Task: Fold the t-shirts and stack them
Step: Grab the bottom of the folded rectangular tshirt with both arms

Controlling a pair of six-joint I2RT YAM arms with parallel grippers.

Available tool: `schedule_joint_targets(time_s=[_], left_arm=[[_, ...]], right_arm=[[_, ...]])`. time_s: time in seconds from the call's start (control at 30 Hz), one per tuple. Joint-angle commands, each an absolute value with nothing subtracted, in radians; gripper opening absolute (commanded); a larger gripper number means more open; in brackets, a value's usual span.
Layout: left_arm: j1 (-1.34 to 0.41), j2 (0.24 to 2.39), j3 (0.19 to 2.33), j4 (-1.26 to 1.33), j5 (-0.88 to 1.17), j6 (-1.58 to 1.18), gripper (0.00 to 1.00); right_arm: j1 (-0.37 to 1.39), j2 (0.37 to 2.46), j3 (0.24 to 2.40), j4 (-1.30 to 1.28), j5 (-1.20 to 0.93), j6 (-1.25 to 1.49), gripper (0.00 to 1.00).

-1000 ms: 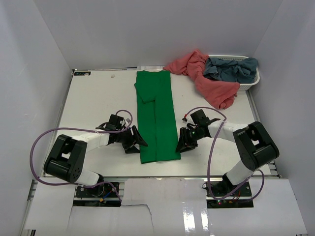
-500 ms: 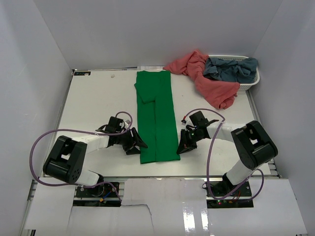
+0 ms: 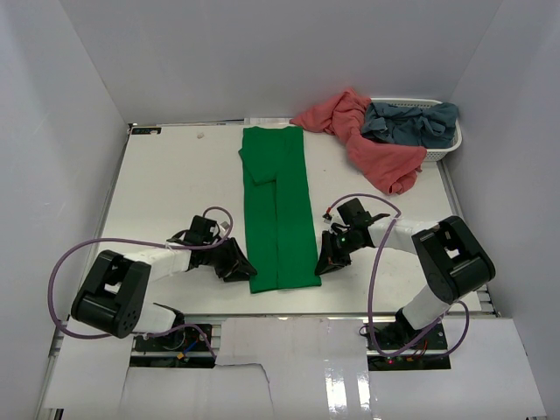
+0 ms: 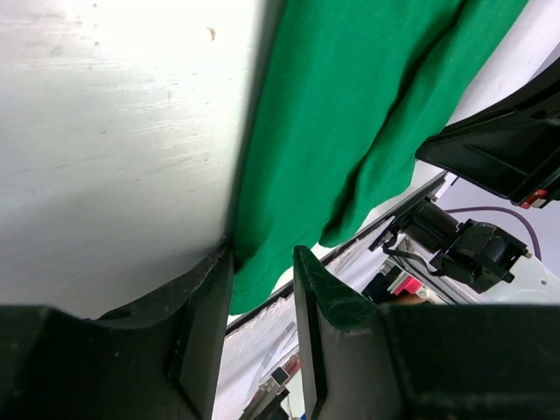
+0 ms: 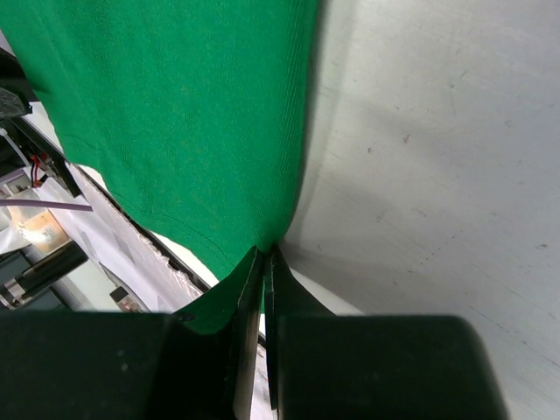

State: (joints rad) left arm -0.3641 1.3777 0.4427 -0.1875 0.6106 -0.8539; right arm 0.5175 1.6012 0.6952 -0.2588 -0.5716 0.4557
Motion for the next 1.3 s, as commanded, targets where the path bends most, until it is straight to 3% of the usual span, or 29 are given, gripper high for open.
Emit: schedule_joint_targets(time_s=[0.0, 0.27, 0.47, 0.6, 0.93, 1.27], left_arm=[[-0.371, 1.385, 0.405, -0.255, 0.528, -0.821, 0.45], [-0.371, 1.414, 0.408, -0.242, 0.546, -0.811, 0.38], [-0.371, 1.411, 0.387, -0.264, 0.566, -0.805, 0.48], [-0.383, 1.356, 0.367, -0.282, 0.566, -0.830, 0.52], [-0.426, 1.302, 0.338, -0.302, 0.565, -0.885, 0.54], [-0.443, 1.307, 0.318, -0.287, 0.551, -0.900, 0.54]], right_arm=[[0.522, 1.578, 0.686, -0.273, -0.561, 0.439, 0.08], [0.525, 1.568, 0.670, -0.275, -0.566, 0.440, 0.08], [0.532, 1.549, 0.666, -0.319, -0.537, 0.428, 0.34], [0.532, 1.511, 0.637, -0.334, -0.520, 0.428, 0.38], [0.534, 1.431, 0.558, -0.334, -0.512, 0.453, 0.38], [0.557, 1.488, 0.551, -0.270, -0.548, 0.477, 0.37]])
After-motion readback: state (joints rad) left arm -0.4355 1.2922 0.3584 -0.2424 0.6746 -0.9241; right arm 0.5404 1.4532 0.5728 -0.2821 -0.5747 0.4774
